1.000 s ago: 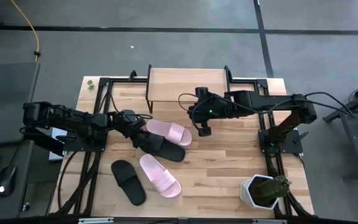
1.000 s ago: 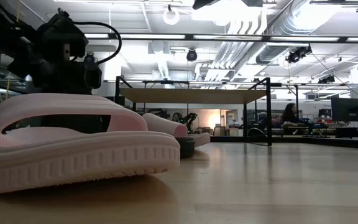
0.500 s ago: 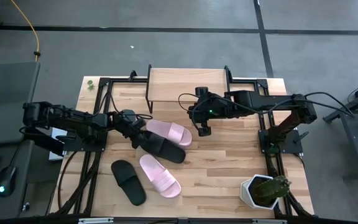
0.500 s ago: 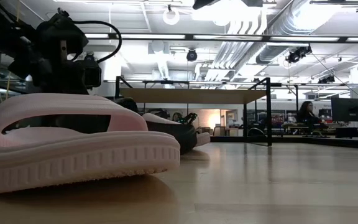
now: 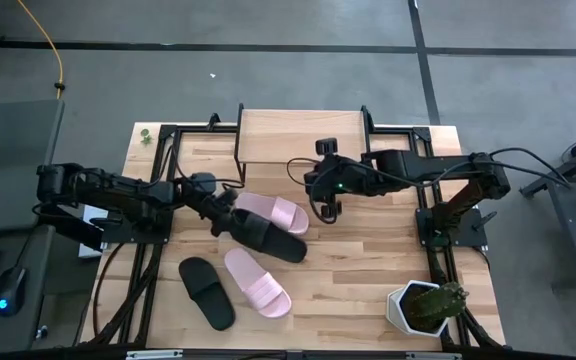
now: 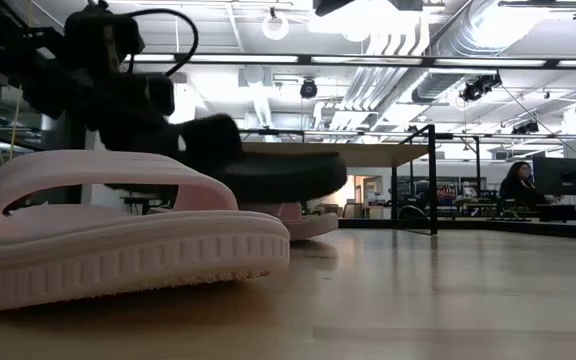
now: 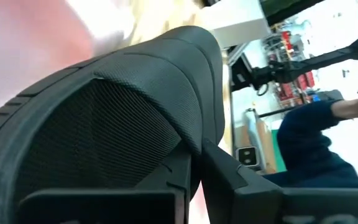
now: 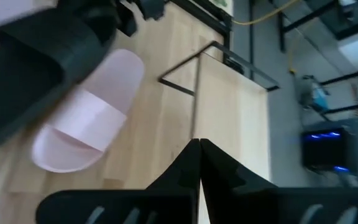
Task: Pick and place slides into the shelf
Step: Put the top black slipper on the shelf
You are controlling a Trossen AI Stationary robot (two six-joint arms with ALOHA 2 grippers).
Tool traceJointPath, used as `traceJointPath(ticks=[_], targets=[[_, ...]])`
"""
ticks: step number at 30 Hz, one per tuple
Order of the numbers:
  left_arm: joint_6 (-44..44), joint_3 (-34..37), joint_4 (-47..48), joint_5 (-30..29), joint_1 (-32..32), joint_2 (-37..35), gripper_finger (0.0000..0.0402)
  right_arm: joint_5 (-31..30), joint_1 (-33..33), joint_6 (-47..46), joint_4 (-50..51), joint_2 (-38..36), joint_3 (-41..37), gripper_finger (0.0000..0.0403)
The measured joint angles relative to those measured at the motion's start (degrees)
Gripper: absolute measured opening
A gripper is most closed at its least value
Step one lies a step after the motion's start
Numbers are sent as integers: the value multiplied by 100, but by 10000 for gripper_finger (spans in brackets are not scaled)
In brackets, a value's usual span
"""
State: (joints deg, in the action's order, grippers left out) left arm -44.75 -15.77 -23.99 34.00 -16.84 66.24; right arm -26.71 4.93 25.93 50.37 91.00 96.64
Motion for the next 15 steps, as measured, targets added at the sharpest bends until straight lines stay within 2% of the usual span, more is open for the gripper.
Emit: traceJointPath(ticks=[5, 12, 15], targets=[[-13, -304, 7, 210, 0, -9, 6, -501, 195, 88, 111, 0, 0, 0], [-53, -726, 15, 545, -2, -24, 13, -1911, 679, 453, 148, 0, 0, 0], [-53, -867, 19, 643, -2, -24, 5, -2248, 877, 503, 146, 0, 0, 0]])
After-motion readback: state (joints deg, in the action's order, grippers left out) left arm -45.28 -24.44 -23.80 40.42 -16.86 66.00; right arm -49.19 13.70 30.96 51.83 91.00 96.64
